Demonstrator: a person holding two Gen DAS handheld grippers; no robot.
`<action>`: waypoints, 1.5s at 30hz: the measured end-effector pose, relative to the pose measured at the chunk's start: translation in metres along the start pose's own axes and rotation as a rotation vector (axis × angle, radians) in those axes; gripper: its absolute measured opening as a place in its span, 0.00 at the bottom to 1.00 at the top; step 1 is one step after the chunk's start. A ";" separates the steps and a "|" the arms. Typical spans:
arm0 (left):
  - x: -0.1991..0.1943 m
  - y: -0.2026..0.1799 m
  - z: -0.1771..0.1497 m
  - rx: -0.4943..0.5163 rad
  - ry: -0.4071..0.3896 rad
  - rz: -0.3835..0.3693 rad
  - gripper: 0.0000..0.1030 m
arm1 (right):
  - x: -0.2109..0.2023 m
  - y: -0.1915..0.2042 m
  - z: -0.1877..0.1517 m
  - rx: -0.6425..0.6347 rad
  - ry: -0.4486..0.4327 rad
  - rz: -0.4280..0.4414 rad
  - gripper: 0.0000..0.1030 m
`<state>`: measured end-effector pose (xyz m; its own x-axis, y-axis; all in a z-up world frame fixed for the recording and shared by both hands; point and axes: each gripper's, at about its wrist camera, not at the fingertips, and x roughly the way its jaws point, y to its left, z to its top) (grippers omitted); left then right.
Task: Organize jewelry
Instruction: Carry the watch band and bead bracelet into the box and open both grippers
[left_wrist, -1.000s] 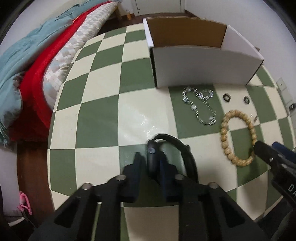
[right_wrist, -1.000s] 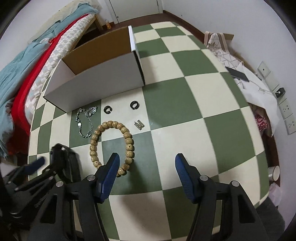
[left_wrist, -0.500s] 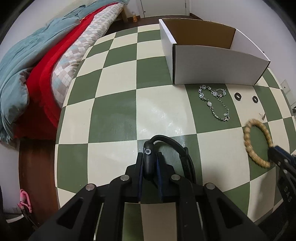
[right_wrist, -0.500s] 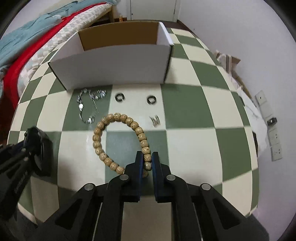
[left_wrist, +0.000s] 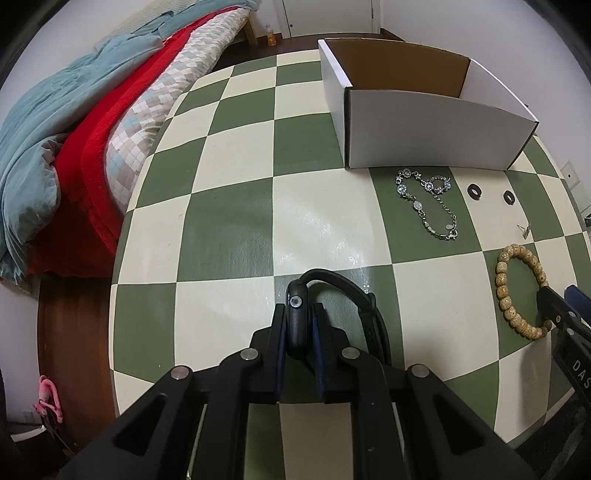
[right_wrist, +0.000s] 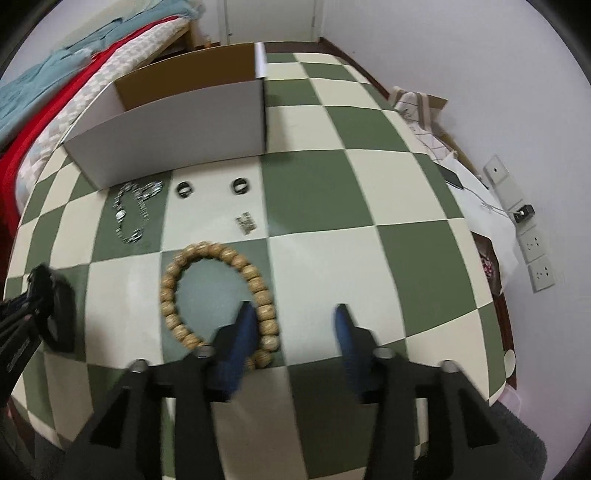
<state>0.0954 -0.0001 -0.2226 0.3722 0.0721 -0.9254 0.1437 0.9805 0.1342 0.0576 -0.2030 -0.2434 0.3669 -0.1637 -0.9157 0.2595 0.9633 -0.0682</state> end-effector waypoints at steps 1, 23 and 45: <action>0.000 0.000 0.000 0.000 0.000 -0.001 0.09 | 0.001 -0.004 0.000 0.013 -0.002 0.019 0.51; -0.077 -0.010 0.029 -0.008 -0.129 -0.108 0.09 | -0.046 -0.007 0.014 0.098 -0.071 0.216 0.09; -0.073 -0.005 0.177 0.007 -0.086 -0.212 0.09 | -0.104 0.012 0.195 -0.037 -0.183 0.367 0.09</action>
<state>0.2299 -0.0428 -0.0934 0.4095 -0.1515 -0.8997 0.2332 0.9707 -0.0573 0.1965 -0.2163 -0.0723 0.5831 0.1604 -0.7964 0.0508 0.9712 0.2329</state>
